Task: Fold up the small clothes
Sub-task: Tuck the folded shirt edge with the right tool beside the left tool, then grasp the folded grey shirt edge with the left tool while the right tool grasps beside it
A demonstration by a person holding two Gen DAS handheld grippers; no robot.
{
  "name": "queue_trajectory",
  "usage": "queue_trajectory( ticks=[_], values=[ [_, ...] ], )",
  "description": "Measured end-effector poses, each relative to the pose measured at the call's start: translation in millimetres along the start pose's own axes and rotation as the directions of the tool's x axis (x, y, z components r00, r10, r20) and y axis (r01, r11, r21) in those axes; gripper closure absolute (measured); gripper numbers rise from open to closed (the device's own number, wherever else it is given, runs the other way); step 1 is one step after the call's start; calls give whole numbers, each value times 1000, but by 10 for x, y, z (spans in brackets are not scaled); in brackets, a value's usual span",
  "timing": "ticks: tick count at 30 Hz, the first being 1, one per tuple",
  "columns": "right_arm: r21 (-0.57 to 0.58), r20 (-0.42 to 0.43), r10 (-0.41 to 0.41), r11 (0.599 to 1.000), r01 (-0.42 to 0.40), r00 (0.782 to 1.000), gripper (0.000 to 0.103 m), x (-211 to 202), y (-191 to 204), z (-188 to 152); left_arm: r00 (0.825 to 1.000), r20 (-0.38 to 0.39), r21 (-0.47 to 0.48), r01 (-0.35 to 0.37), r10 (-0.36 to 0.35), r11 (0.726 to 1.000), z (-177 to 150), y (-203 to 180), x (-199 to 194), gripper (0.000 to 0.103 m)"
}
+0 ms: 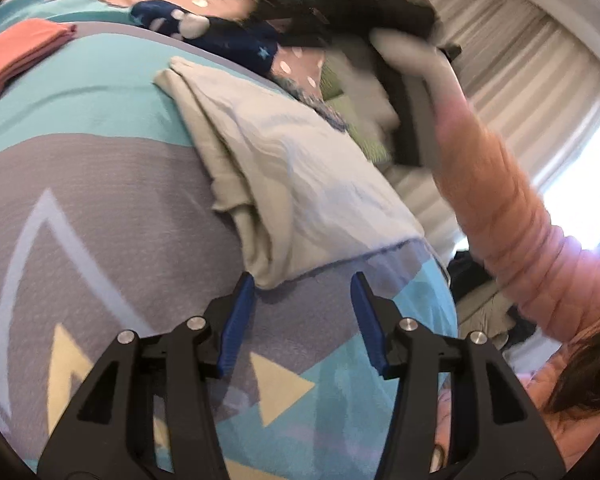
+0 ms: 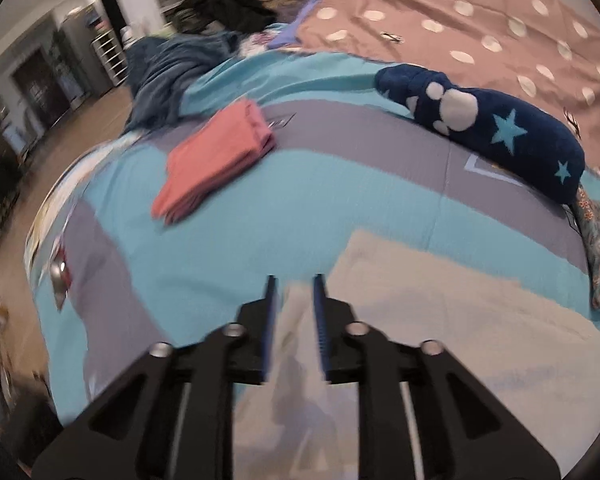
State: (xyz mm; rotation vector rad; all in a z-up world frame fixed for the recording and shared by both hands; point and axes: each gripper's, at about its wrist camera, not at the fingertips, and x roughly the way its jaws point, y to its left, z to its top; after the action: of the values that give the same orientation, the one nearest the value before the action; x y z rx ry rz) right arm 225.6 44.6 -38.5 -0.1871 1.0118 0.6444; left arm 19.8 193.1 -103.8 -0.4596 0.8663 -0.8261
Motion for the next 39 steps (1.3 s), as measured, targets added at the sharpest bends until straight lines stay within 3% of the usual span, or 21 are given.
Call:
queue_trajectory(
  ticks=[4,8,11,14,18,20,25,31,33,38,39],
  values=[
    [47,10,31,998,-32,999,79,-322,-165,-633,998,62,-71,12,-8,997,43,104,-68,44],
    [68,40,4,998,-6,999,79,-670,-246,-1320,999,18,-87,-44,46,995,187,126,107,44],
    [19,39,0,1000,-1,999,74,-792,-89,-1701,997,-19,-86,-78,77,993,383,136,325,43],
    [-100,51,-24,995,29,998,69,-809,243,-1907,996,-28,-152,-90,87,984,720,302,508,43],
    [-251,68,-49,966,64,996,55,-679,714,-2020,997,-19,-230,-78,76,970,1068,592,661,43],
    [-291,75,-59,954,79,995,55,-610,835,-2055,997,-18,-249,-75,73,966,1203,686,741,43],
    [-261,67,-144,953,156,987,55,-401,838,-2010,996,4,-246,-87,91,965,1370,736,890,44],
    [-222,77,-152,961,165,985,52,-319,791,-1958,994,6,-161,-111,114,981,1453,729,1022,47],
    [-231,88,-165,956,181,982,49,-291,811,-1956,994,3,-166,-104,106,981,1473,760,1020,51],
    [-222,90,-170,957,187,981,45,-248,815,-1924,995,7,-227,-93,97,969,1514,907,1026,76],
    [-219,91,-172,957,188,981,45,-238,813,-1912,995,5,-245,-91,95,965,1523,946,1033,77]
  ],
)
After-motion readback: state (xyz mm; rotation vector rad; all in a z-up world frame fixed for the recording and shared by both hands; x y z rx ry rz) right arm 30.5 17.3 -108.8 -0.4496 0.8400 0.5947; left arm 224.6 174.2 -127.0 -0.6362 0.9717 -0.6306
